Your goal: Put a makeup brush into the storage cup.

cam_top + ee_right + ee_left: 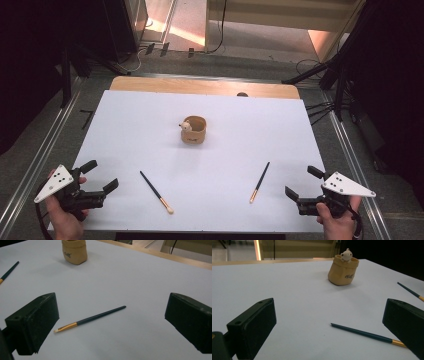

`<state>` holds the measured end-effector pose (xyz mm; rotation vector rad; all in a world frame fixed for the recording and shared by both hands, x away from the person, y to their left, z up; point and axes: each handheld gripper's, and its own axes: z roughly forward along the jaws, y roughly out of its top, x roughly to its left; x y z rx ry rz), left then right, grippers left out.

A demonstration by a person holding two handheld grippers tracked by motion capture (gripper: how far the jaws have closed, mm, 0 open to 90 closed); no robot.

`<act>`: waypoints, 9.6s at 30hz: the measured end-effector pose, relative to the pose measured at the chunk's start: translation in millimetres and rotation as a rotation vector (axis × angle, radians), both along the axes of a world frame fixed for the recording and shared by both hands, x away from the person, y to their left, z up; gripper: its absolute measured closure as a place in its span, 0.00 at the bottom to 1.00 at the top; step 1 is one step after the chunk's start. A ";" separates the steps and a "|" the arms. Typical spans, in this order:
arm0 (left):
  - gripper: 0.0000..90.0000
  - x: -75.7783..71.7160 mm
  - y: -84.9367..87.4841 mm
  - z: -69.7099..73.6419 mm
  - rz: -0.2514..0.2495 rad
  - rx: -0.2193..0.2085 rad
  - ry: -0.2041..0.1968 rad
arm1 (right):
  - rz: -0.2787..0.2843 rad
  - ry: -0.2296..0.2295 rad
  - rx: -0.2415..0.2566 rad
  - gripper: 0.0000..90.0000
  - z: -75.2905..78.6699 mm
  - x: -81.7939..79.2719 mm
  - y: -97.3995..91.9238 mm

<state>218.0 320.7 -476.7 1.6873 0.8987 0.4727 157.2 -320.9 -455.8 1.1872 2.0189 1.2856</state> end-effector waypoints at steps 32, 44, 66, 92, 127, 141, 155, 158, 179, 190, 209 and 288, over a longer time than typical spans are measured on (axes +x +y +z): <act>0.00 0.6 0.9 -0.8 -0.003 -0.004 0.007 | 0.034 0.150 -0.071 0.30 -18.1 9.1 21.7; 0.00 0.7 1.5 -0.7 0.001 -0.006 0.011 | 0.136 0.151 -0.096 0.62 -19.3 4.0 37.5; 0.00 1.1 2.2 -0.9 -0.001 -0.006 0.011 | 0.264 0.253 -0.115 1.00 -36.9 7.7 52.9; 0.00 0.9 1.1 -1.0 -0.003 -0.007 0.014 | 0.254 0.317 -0.162 1.00 -60.8 20.0 83.3; 0.00 0.4 1.6 -1.2 -0.003 -0.004 0.017 | 0.156 0.270 -0.141 1.00 -60.0 60.2 119.7; 0.00 0.5 0.8 -1.5 -0.005 -0.009 0.015 | 0.121 0.253 -0.135 1.00 -60.9 75.1 126.6; 0.00 1.0 1.6 -1.9 -0.006 -0.011 0.019 | 0.068 0.254 -0.102 1.00 -59.9 101.0 136.8; 0.00 1.1 1.5 -1.9 -0.006 -0.009 0.021 | 0.061 0.257 -0.107 1.00 -60.4 104.8 137.8; 0.00 1.7 1.4 -2.3 -0.007 -0.008 0.025 | 0.004 0.262 -0.087 1.00 -58.9 139.0 138.1; 0.00 2.1 1.8 -2.7 -0.006 -0.011 0.026 | -0.039 0.281 -0.065 1.00 -62.9 154.5 132.8; 0.00 1.9 1.5 -2.7 -0.005 -0.010 0.028 | 0.167 0.187 -0.149 0.53 -21.3 154.0 108.2; 0.00 2.5 0.5 -3.6 -0.010 -0.011 0.028 | 0.907 0.431 -0.921 0.78 -14.3 152.5 130.7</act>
